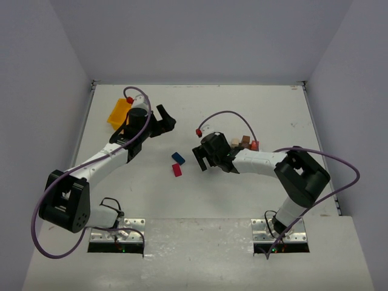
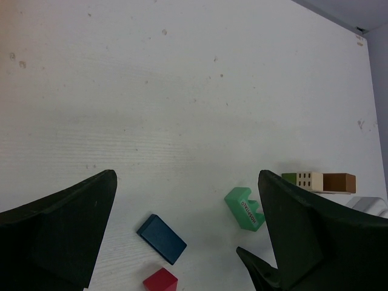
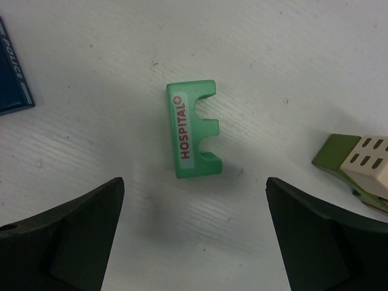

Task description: Build the wood block tower

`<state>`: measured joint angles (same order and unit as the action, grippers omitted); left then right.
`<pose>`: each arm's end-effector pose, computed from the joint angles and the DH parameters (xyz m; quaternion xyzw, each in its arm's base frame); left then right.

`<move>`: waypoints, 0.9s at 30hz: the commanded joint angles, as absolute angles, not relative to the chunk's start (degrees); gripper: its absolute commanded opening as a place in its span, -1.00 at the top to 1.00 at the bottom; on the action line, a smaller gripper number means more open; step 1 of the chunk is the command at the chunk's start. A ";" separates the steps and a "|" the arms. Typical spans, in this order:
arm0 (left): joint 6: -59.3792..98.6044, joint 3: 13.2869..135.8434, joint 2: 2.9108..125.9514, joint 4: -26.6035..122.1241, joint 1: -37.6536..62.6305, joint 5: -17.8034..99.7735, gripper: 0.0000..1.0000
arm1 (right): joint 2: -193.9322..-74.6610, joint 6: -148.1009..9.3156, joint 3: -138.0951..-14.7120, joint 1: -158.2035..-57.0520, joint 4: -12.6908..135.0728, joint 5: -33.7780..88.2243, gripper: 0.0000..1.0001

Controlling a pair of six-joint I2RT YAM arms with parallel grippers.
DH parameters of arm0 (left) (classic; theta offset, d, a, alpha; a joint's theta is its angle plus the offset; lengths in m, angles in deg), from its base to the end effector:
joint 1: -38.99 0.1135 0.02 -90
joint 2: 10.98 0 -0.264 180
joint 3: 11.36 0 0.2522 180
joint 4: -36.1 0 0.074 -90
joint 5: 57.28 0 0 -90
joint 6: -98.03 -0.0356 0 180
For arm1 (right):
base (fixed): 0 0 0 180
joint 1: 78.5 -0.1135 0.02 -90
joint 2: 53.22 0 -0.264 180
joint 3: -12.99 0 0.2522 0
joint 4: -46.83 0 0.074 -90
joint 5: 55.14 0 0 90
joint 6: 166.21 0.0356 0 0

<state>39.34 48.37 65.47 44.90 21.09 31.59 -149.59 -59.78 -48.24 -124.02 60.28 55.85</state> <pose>0.2843 -0.0911 0.2504 -0.1040 0.8394 -0.2145 0.4885 0.2378 0.2240 0.1503 -0.1687 0.9065 0.0328 0.3858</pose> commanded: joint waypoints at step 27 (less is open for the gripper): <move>38.38 50.74 67.49 41.78 21.65 36.17 -1.00 | -154.44 -60.98 -47.97 -120.86 49.79 49.89 -0.05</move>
